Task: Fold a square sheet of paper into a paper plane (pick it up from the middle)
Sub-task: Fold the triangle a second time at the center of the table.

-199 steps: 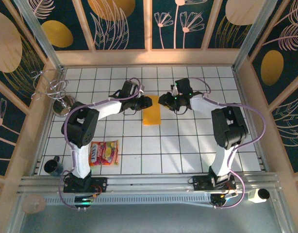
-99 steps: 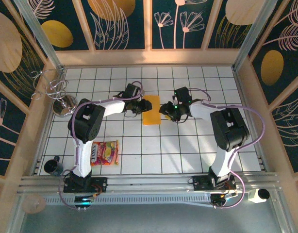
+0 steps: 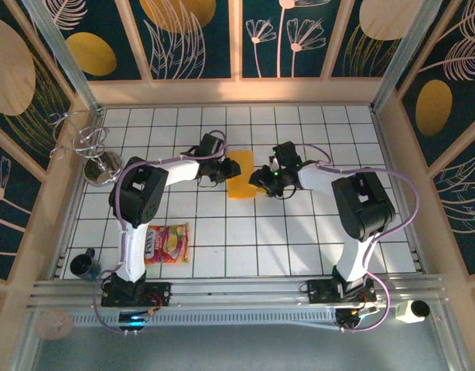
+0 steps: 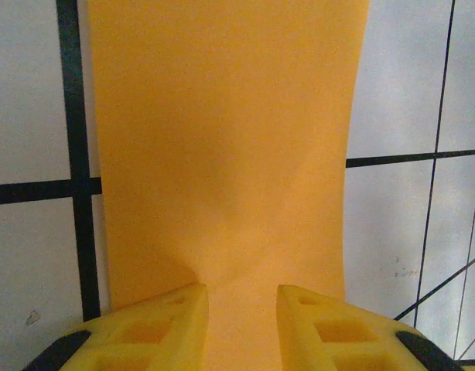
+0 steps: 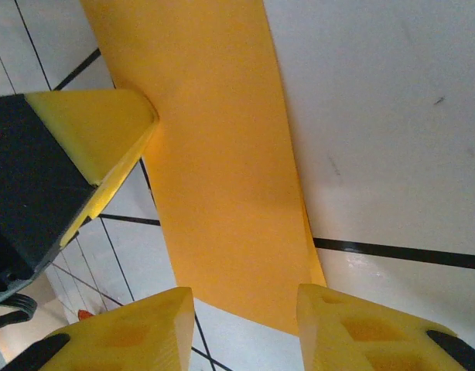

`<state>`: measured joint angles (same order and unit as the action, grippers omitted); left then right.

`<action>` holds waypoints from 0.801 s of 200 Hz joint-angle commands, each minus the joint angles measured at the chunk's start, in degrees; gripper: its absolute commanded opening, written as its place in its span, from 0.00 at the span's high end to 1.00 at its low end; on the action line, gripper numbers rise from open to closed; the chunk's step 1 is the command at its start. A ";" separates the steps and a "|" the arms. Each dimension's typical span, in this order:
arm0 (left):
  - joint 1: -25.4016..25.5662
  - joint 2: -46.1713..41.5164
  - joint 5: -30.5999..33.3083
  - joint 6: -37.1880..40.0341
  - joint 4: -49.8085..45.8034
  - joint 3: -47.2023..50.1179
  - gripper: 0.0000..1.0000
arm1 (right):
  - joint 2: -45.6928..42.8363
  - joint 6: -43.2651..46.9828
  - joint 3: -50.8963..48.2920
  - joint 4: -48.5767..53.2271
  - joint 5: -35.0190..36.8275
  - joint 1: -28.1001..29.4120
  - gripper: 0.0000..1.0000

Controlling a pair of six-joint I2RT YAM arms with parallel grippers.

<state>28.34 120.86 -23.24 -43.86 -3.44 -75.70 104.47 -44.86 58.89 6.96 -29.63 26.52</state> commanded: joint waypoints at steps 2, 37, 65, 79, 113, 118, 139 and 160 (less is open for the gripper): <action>-0.21 1.92 1.77 -0.80 -3.19 1.08 0.70 | 1.23 1.34 1.53 1.43 0.31 0.15 0.60; -0.21 1.82 1.79 -0.53 -3.33 1.08 0.71 | 1.70 1.54 1.31 2.34 1.26 0.20 0.57; -0.21 1.82 1.71 -0.53 -3.24 0.99 0.71 | 2.10 1.57 1.23 1.26 -0.78 0.55 0.60; -0.21 1.74 1.79 -0.48 -3.24 0.99 0.71 | 2.12 1.49 1.33 0.56 -1.95 0.72 0.62; -0.21 1.57 1.77 -0.43 -3.24 1.21 0.71 | 2.09 0.71 1.08 -1.14 -4.10 0.77 0.64; -0.21 1.41 1.80 -0.31 -3.24 1.17 0.71 | 1.94 0.57 0.94 -1.58 -4.20 0.73 0.64; -0.26 1.40 1.80 -0.21 -3.24 1.28 0.71 | 1.27 -0.39 0.45 -3.30 -4.05 0.67 0.66; -0.21 1.22 1.80 -0.18 -3.15 1.35 0.71 | 0.47 -1.21 -0.33 -5.16 -3.97 0.64 0.67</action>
<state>28.34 120.86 -23.07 -43.83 -3.44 -75.66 105.97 -44.51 58.89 5.04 -32.69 26.74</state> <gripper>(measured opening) 0.292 0.336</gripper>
